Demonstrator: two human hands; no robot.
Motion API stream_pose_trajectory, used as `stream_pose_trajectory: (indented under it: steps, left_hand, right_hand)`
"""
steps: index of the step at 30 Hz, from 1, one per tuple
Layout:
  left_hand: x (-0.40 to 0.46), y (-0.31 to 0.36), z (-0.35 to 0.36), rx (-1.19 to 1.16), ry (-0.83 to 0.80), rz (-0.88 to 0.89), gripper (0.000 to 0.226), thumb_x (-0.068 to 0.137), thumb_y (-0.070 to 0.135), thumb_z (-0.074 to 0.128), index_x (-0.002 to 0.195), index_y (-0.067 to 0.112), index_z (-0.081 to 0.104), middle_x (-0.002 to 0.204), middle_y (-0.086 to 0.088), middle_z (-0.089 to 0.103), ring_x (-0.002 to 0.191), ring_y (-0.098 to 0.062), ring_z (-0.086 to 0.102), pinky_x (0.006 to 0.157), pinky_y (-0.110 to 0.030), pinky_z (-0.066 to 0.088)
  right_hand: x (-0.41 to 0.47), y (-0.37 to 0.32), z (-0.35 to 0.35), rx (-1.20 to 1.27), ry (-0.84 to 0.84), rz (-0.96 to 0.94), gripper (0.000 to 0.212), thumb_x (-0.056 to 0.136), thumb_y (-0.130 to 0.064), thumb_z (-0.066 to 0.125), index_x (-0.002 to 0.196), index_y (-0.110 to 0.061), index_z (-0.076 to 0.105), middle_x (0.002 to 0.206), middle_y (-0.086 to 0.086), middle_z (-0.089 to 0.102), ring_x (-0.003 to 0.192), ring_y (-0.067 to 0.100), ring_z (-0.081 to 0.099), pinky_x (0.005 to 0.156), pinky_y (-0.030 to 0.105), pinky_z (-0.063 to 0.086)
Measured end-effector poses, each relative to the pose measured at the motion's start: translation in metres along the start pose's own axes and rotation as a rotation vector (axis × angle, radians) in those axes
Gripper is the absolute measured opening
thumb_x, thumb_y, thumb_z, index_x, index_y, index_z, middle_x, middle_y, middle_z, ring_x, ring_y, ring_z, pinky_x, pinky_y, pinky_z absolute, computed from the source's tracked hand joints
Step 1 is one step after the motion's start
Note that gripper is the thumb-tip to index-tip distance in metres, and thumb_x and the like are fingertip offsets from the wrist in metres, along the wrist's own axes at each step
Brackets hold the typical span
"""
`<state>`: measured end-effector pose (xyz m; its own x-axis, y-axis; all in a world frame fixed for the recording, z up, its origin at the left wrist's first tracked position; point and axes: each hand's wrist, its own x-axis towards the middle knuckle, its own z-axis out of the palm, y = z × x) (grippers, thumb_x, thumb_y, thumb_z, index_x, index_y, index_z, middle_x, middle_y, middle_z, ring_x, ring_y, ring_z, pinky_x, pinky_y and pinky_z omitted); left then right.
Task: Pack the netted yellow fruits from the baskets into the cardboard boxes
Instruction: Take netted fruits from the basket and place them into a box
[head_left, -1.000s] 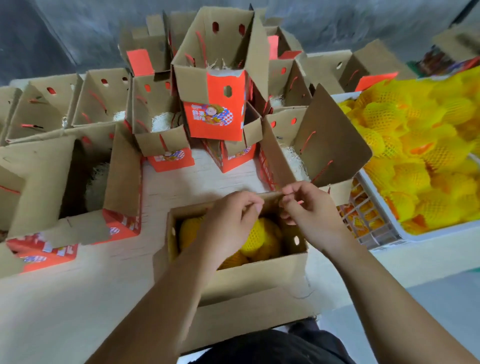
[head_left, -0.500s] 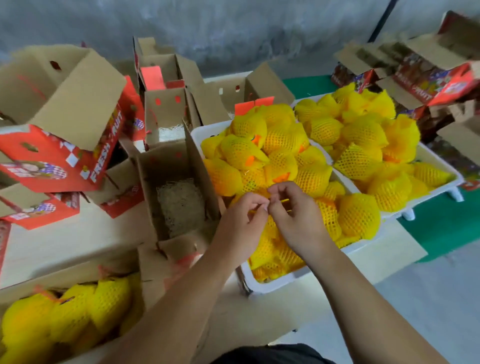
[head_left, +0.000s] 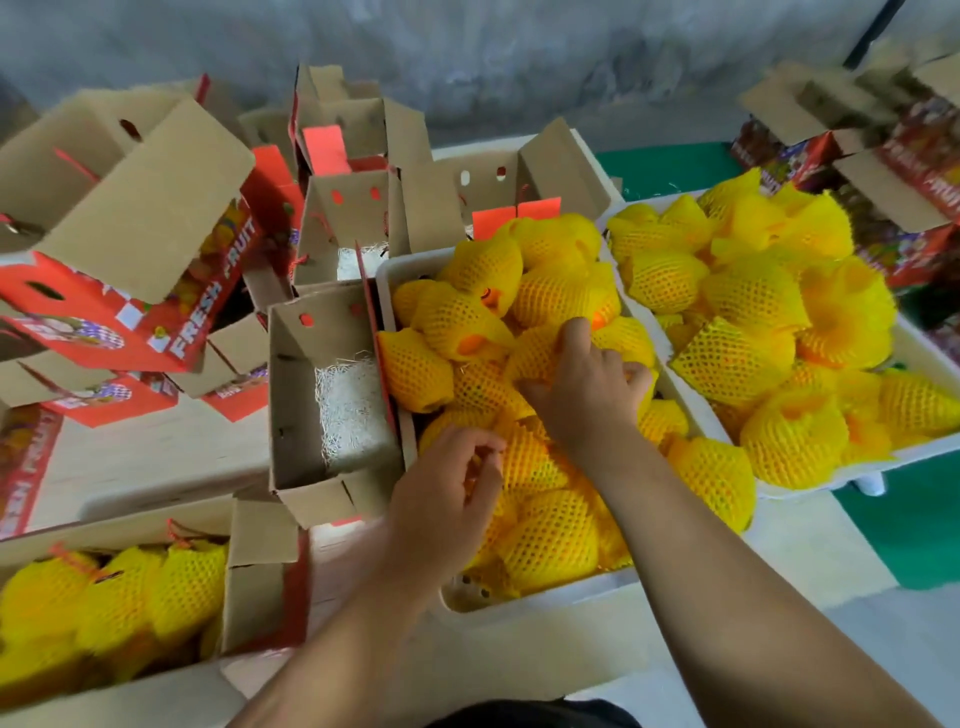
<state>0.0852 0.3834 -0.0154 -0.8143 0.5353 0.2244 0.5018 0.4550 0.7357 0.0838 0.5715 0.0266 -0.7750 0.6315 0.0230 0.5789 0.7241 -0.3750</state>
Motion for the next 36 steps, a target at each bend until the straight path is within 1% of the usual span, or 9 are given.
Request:
stream_pose_trajectory:
  steps: [7,10,12,15,18,20,23,30,36]
  left_hand:
    - [0.001,0.032,-0.005,-0.272,0.111,-0.159,0.028,0.096,0.047,0.056,0.118,0.032,0.062,0.094,0.012,0.064,0.081,-0.009,0.062,0.07,-0.036,0.05]
    - [0.013,0.072,-0.003,-0.695,0.106,-0.322,0.062,0.086,0.071,0.059,0.14,0.042,0.05,0.121,0.023,0.065,0.111,-0.003,0.064,0.093,-0.026,0.053]
    - [0.02,0.087,-0.003,-0.976,0.01,-0.484,0.071,0.08,0.071,0.07,0.143,0.047,0.05,0.134,0.024,0.064,0.126,-0.006,0.062,0.105,-0.039,0.052]
    - [0.023,0.087,-0.01,-1.224,-0.025,-0.516,0.042,0.089,0.043,0.073,0.131,0.042,0.066,0.135,-0.002,0.069,0.122,-0.026,0.067,0.093,-0.044,0.058]
    - [0.02,0.073,-0.017,-1.391,0.019,-0.607,0.062,0.086,0.037,0.077,0.143,0.026,0.057,0.141,-0.013,0.063,0.116,-0.033,0.066,0.085,-0.039,0.061]
    - [0.016,0.067,-0.017,-1.4,0.028,-0.631,0.082,0.077,0.033,0.086,0.15,0.024,0.048,0.143,-0.014,0.061,0.117,-0.034,0.063,0.084,-0.038,0.06]
    - [0.01,0.062,-0.014,-1.336,0.054,-0.606,0.077,0.084,0.024,0.075,0.154,0.027,0.041,0.145,-0.013,0.06,0.117,-0.033,0.063,0.08,-0.037,0.061]
    - [-0.001,0.054,-0.021,-1.27,-0.037,-0.6,0.098,0.063,0.042,0.098,0.146,0.028,0.049,0.133,-0.01,0.066,0.111,-0.032,0.067,0.079,-0.037,0.058]
    - [-0.01,0.039,-0.039,-1.279,-0.043,-0.638,0.095,0.057,0.046,0.1,0.14,0.028,0.056,0.128,-0.007,0.07,0.11,-0.031,0.068,0.078,-0.038,0.058]
  right_hand:
    - [-0.034,0.036,-0.026,0.501,0.096,-0.288,0.085,0.066,-0.037,0.081,0.138,-0.035,0.036,0.129,-0.008,0.053,0.126,0.013,0.051,0.099,0.037,0.034]
    - [-0.056,0.037,-0.036,0.766,-0.007,-0.454,0.078,0.076,-0.028,0.08,0.144,-0.037,0.042,0.136,-0.013,0.053,0.124,-0.002,0.052,0.094,0.016,0.043]
    - [-0.069,0.031,-0.038,0.79,-0.116,-0.481,0.085,0.078,-0.015,0.082,0.146,-0.042,0.039,0.141,-0.016,0.052,0.125,0.0,0.053,0.096,0.022,0.047]
    - [-0.068,0.038,-0.049,0.79,-0.221,-0.532,0.09,0.083,-0.024,0.079,0.156,-0.041,0.029,0.154,-0.015,0.043,0.141,0.005,0.045,0.109,0.024,0.044]
    - [-0.033,0.068,-0.058,0.519,-0.05,-0.328,0.077,0.087,-0.042,0.067,0.155,-0.021,0.038,0.149,0.002,0.048,0.137,0.021,0.048,0.112,0.034,0.04]
    - [-0.011,0.077,-0.056,0.09,-0.134,-0.015,0.077,0.088,-0.06,0.064,0.147,-0.016,0.041,0.143,0.015,0.05,0.132,0.04,0.046,0.109,0.048,0.04]
    - [-0.006,0.071,-0.031,-0.178,-0.23,0.05,0.085,0.078,-0.078,0.061,0.132,-0.017,0.035,0.14,0.016,0.052,0.132,0.041,0.044,0.105,0.051,0.037]
    - [-0.019,0.064,-0.012,-0.16,0.053,-0.055,0.083,0.066,-0.06,0.082,0.121,-0.022,0.033,0.127,0.008,0.058,0.127,0.039,0.045,0.105,0.057,0.031]
    - [-0.041,0.052,-0.029,0.219,0.084,-0.206,0.086,0.073,-0.038,0.076,0.148,-0.023,0.035,0.141,0.001,0.044,0.136,0.037,0.03,0.112,0.059,0.027]
